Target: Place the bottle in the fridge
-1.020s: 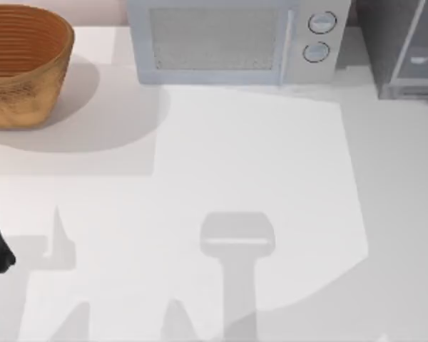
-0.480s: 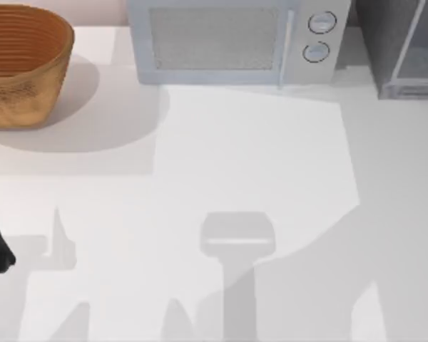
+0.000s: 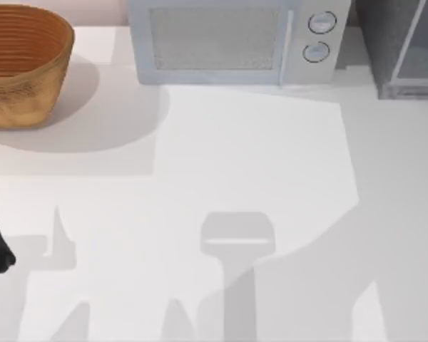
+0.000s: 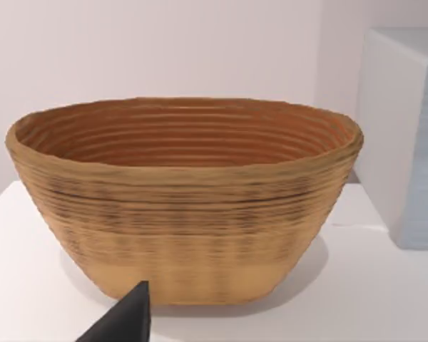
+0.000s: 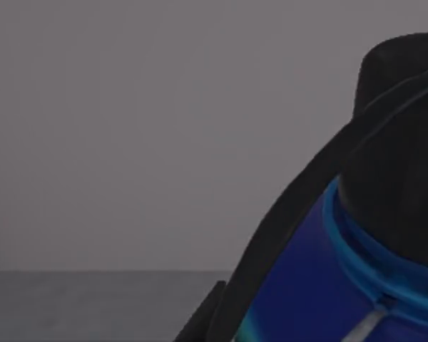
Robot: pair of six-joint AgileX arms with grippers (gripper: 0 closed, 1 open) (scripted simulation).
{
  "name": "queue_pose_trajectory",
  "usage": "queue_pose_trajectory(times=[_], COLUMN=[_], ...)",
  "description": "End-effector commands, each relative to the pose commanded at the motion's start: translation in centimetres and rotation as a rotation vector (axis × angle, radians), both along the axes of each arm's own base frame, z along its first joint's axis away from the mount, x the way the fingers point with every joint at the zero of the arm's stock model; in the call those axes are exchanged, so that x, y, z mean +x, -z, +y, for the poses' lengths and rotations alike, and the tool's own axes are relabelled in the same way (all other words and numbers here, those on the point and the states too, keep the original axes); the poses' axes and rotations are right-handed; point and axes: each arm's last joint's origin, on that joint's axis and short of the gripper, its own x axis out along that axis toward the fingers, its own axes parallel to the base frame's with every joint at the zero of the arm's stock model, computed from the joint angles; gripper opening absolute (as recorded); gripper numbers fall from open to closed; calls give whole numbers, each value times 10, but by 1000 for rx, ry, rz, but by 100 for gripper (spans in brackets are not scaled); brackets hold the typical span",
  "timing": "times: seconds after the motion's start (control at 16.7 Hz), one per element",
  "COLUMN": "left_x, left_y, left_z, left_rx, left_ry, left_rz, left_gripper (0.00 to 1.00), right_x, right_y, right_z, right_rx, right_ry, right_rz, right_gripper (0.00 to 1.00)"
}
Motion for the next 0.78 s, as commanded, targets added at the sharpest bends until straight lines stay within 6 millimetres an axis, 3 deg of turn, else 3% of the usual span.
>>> queue_pose_trajectory(times=[0.54,0.78], left_x=[0,0], left_y=[0,0], left_z=[0,0], left_rx=[0,0], left_ry=[0,0], left_rz=[0,0], left_gripper=[100,100], right_x=[0,0], right_y=[0,0], right_z=[0,0], right_rx=[0,0], right_ry=[0,0], right_rz=[0,0], right_gripper=[98,100])
